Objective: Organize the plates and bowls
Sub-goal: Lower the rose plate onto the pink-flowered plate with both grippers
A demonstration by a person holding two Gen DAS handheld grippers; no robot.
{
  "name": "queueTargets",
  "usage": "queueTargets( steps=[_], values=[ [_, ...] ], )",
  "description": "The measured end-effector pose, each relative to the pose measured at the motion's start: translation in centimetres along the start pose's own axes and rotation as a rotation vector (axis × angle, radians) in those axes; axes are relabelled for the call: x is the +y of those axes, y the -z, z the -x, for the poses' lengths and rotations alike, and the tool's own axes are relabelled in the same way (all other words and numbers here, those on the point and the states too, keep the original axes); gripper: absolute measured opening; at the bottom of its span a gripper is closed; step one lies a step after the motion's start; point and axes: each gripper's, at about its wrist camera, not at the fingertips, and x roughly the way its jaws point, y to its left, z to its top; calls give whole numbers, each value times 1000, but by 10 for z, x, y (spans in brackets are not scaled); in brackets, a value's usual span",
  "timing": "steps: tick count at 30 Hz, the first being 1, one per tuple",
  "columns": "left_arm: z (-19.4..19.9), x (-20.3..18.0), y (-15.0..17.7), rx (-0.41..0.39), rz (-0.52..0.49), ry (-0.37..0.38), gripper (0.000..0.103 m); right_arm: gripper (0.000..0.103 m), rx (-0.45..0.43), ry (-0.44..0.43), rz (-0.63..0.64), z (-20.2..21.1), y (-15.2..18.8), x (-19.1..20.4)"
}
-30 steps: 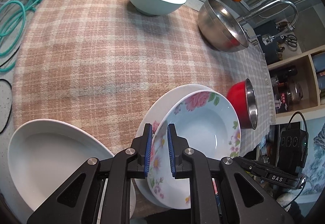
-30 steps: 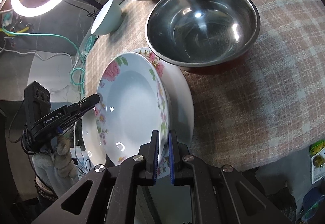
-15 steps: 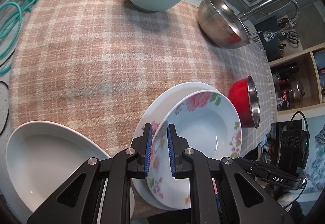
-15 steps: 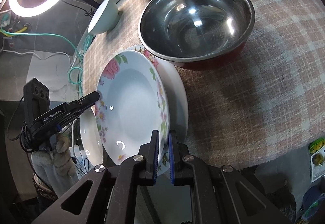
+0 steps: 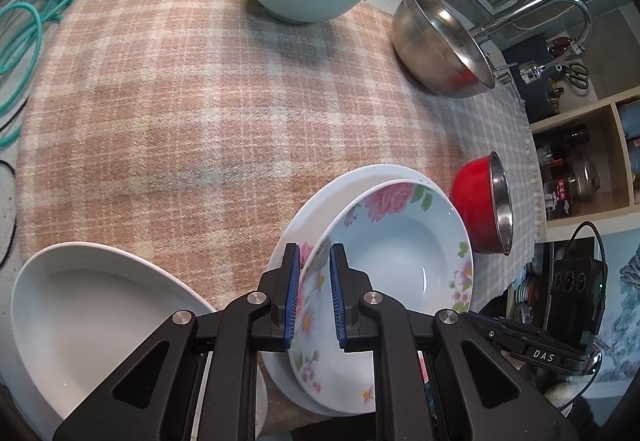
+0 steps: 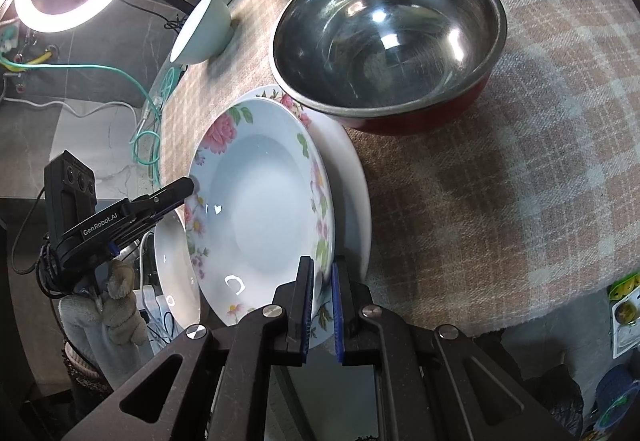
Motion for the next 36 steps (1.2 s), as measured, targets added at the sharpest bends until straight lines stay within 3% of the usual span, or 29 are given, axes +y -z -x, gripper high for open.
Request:
queueTargets(
  steps=[13,24,29,36],
  values=[
    [-1,-2,-2,15,-11,-1,13,11,-2,-11,9,4,1,-1],
    [2,-3,-4,5,-12,-44,15,11,-10,-16,33,6,4,1],
    [24,-4,-5,-53,-5,-58,15,11,-39,1,90,20,12,2],
    [70,-21,9,-220,14,-48,18,19,-97,-3,172,51,26,-5]
  ],
)
